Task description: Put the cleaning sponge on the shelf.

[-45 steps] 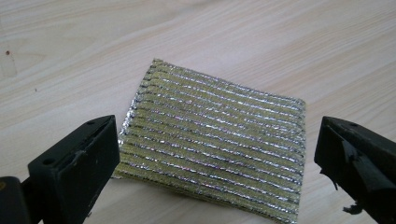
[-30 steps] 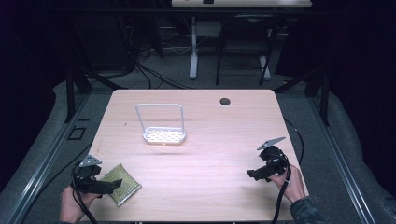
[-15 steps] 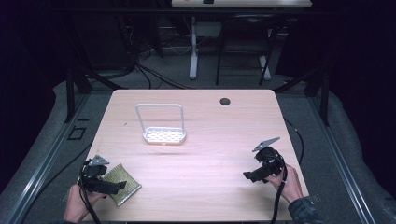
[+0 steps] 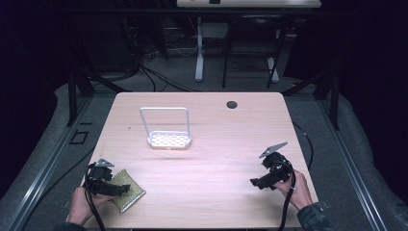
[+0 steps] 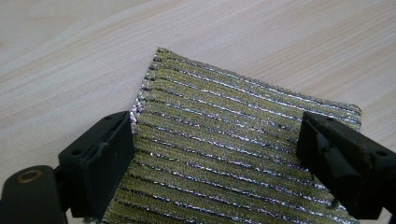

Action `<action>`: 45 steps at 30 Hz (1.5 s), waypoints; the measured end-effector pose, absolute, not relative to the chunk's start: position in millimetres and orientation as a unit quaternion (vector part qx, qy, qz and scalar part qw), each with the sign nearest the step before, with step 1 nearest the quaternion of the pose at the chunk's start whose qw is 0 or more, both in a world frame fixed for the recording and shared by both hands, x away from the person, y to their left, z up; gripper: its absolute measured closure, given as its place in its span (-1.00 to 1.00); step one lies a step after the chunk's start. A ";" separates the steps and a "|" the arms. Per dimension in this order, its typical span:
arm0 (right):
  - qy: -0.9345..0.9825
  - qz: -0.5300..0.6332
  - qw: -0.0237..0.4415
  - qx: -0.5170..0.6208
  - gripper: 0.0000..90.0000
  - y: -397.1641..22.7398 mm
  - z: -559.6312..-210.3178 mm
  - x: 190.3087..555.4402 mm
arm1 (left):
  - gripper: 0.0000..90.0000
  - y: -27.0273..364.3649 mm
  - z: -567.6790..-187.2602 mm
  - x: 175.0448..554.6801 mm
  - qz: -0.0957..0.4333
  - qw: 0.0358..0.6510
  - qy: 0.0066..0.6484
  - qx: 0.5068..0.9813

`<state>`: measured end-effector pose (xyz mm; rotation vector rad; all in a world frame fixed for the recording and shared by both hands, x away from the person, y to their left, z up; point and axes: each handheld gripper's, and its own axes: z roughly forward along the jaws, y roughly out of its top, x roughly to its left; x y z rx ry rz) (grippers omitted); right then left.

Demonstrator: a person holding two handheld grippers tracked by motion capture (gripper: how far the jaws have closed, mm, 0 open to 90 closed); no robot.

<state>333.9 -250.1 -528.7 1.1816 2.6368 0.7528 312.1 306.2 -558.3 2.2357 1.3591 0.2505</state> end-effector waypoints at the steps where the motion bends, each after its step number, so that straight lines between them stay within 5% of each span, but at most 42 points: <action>1: 0.882 0.251 0.078 0.393 -0.90 -249.7 -528.9 334.0 | -0.74 305.9 -558.8 312.3 0.092 0.252 0.501 0.823; 9: 0.880 0.253 0.078 0.395 -0.89 -252.8 -529.1 333.4 | -0.59 304.5 -560.6 312.6 0.096 0.245 0.507 0.821; 34: 0.883 0.248 0.085 0.389 -0.85 -251.3 -527.2 331.3 | 0.33 301.6 -557.4 307.8 0.102 0.255 0.509 0.816; 45: 0.883 0.246 0.092 0.389 -0.85 -253.5 -526.4 330.8 | 0.41 297.6 -550.0 303.5 0.109 0.261 0.501 0.818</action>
